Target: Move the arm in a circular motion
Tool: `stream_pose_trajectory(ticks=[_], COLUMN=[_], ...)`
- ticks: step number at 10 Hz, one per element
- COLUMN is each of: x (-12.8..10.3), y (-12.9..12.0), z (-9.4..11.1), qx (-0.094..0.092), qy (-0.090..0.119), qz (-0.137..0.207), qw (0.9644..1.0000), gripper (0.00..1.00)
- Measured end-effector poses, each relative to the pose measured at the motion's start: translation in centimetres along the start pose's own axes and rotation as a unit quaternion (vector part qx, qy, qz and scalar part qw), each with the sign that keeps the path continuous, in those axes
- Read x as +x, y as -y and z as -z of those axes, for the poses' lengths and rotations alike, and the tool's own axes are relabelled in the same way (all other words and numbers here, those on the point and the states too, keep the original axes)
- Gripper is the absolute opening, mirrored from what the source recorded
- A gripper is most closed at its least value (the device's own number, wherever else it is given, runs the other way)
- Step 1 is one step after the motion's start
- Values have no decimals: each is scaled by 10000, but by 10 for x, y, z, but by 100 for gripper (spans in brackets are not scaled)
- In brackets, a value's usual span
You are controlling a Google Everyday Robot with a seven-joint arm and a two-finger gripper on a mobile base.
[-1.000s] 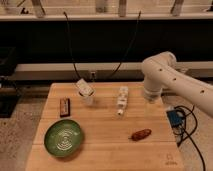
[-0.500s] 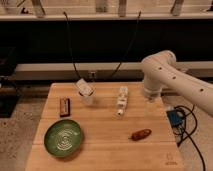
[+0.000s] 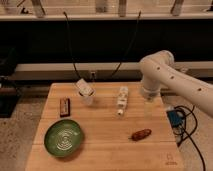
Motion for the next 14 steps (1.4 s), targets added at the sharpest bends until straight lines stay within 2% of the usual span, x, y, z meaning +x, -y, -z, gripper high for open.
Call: stream_pose_trajectory(ticks=[14], x=[-1], y=[1], z=[1], qx=[-9], qy=[20], qz=[286], qw=[9996], gripper=[80])
